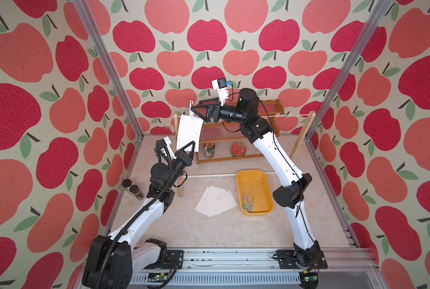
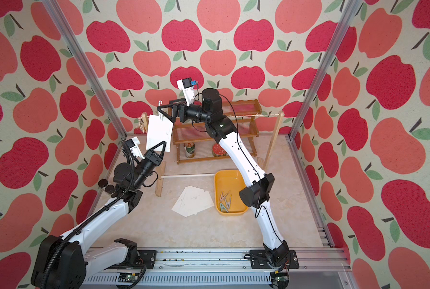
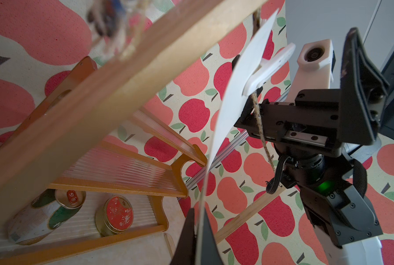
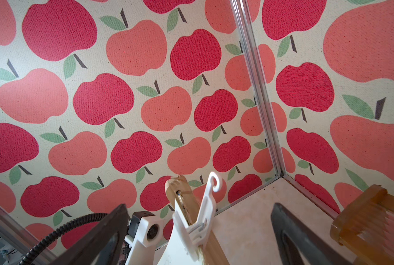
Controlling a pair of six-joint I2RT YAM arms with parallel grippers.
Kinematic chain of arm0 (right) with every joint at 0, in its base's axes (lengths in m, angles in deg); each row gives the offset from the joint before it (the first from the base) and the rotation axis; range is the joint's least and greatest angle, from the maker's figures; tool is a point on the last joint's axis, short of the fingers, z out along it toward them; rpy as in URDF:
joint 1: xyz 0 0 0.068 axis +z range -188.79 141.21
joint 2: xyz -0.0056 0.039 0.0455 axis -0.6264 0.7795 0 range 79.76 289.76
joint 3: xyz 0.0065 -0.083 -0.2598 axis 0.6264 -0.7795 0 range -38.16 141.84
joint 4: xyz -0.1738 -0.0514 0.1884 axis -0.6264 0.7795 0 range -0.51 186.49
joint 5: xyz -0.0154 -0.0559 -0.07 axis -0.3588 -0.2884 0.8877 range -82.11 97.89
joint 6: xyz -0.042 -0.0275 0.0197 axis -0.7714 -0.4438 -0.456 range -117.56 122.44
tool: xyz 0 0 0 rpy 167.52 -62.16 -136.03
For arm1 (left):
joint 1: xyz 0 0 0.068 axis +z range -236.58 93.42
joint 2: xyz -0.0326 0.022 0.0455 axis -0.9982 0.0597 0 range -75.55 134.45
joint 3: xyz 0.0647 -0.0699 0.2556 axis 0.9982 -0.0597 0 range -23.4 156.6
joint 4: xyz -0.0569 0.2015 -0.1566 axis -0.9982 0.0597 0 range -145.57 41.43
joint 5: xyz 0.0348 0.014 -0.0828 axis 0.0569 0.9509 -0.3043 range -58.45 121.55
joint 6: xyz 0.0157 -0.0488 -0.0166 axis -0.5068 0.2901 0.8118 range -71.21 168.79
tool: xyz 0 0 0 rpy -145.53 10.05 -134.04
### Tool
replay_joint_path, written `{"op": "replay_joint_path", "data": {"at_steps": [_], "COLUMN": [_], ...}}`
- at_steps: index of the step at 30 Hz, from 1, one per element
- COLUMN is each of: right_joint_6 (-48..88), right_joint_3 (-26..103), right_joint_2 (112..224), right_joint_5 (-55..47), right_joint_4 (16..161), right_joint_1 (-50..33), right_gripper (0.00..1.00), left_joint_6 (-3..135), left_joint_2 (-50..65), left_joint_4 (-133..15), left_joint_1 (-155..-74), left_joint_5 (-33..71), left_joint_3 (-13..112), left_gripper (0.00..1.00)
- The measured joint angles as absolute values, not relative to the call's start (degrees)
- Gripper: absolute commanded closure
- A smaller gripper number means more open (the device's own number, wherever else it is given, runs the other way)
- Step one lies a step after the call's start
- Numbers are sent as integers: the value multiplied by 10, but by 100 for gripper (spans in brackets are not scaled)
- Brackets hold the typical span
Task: Remove the postcards from the strings
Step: Remove the clamp from the clothesline.
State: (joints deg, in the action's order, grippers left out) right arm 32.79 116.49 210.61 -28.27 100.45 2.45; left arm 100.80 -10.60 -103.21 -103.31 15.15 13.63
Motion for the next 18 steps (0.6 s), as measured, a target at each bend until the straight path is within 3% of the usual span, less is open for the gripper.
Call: {"op": "replay_joint_path", "data": {"at_steps": [11,14,18], "right_joint_6": [399,409,420], "right_joint_3": [1167,1167,1168], "right_joint_2": [2138,2141,2141], "right_joint_5": [-326,-334,-343], "right_joint_4": [918,902,886], "right_joint_1": [30,33,38], "right_gripper": [4,9,22], "left_joint_6": [1021,1022,1030], "left_joint_2": [-106,-103,-100], "left_joint_4": [-1029,-1030,-1029], "left_joint_1": [-1032,-1031,-1031], "left_joint_5": [145,145,141], "left_joint_3": [138,141,147], "left_gripper": [100,100,100]}}
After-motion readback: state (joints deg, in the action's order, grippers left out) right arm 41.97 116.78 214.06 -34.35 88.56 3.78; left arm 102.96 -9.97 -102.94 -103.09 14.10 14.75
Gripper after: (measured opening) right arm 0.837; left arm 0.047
